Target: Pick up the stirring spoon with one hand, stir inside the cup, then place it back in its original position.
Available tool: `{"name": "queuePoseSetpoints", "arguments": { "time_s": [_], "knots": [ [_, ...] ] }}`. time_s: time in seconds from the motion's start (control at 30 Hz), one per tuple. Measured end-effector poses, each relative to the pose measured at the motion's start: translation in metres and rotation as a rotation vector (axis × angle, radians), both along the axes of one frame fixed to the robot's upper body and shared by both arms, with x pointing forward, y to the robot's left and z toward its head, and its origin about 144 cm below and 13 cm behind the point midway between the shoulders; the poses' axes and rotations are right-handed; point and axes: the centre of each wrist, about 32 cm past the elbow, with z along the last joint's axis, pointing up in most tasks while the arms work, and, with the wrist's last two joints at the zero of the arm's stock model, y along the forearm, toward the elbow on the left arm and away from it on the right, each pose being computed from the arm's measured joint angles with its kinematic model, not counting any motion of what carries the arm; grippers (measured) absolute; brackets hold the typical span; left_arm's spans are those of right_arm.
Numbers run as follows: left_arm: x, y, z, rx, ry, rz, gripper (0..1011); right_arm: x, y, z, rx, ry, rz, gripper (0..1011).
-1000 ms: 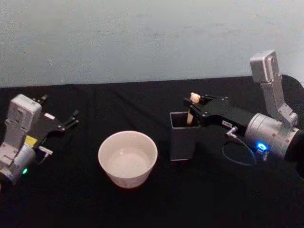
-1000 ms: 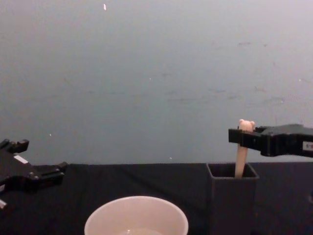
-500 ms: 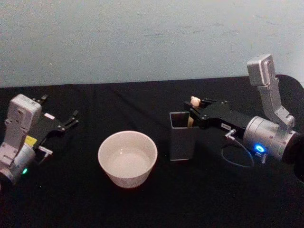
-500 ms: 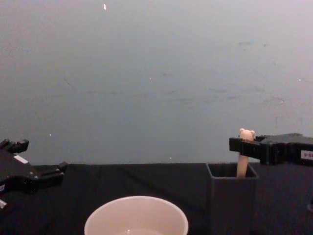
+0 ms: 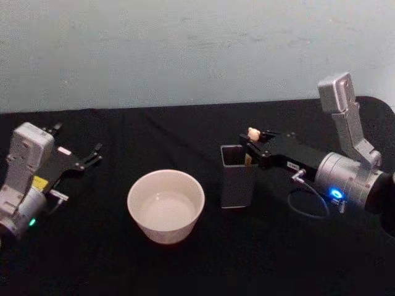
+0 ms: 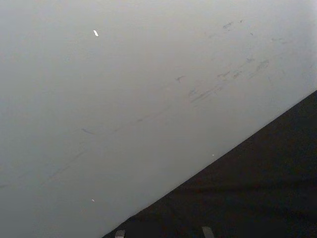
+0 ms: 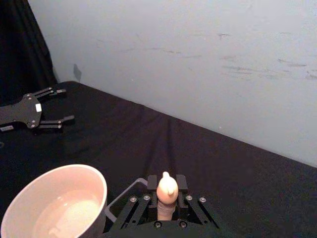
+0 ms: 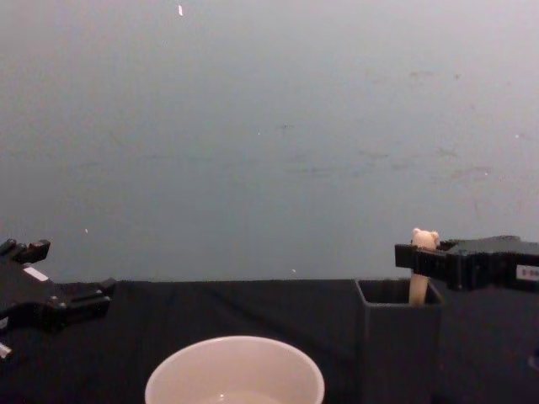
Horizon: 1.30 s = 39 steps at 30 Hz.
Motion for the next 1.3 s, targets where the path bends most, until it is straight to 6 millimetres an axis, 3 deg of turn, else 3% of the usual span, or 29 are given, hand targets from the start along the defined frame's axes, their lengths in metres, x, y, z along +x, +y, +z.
{"name": "queuePoseSetpoints", "arguments": {
  "time_s": [0.7, 1.3],
  "knots": [
    [0.0000, 0.0000, 0.0000, 0.000, 0.000, 0.000, 1001, -0.0001, -0.0003, 0.0002, 0.001, -0.002, 0.001, 237],
    [0.0000, 0.0000, 0.0000, 0.000, 0.000, 0.000, 1001, -0.0001, -0.0002, 0.0005, 0.003, -0.003, 0.002, 805]
  ]
}}
